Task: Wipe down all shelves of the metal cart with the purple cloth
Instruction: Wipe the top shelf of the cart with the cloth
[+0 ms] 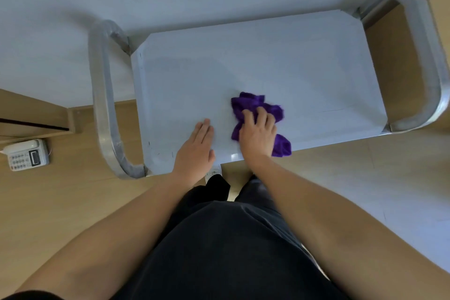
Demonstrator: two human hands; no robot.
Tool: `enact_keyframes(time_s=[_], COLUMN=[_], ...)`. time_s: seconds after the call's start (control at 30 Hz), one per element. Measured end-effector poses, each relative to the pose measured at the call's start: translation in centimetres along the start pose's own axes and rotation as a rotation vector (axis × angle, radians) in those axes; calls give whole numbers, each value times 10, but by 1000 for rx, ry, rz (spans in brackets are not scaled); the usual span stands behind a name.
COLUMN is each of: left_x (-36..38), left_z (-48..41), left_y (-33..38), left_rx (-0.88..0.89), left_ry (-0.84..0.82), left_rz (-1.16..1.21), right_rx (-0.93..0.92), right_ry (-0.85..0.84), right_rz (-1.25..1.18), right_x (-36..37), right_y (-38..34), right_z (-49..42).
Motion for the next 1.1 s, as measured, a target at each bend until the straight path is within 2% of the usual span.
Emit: enact_keyframes(time_s=[0.1,0.23,0.43,0.6,0.83,1.1], left_x=[-1,-3,-9,-16,-15,-4], left_z=[0,1,-11,-32,-81,-140], left_y=[-3,-4,9,53,125,193], left_rx=[-8,-3,-20,116,223,177], left_ry=[-4,0,10,43,-2,-1], left_rz=[9,-16,-53,-53,-50,-25], right_rx=[-167,-226,-97,14,103,224], right_ry=[-109,-170,-190,-142,-110,-78], right_rz=[7,2,-29,-56,-84,-65], right_x=[15,6,-17,-33,-56,-93], right_y=[-30,-15,35,81,151,265], right_z=[23,15,-2,-16,-48,-117])
Point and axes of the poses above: each hand's wrist, its own z-axis away from the middle knuckle, its own x-axis out of the palm, y = z × x, the point moved 7 cm from there along -z, towards the middle knuckle, and after that the axes turned 7 degrees about -z, right-handed, at the moved point
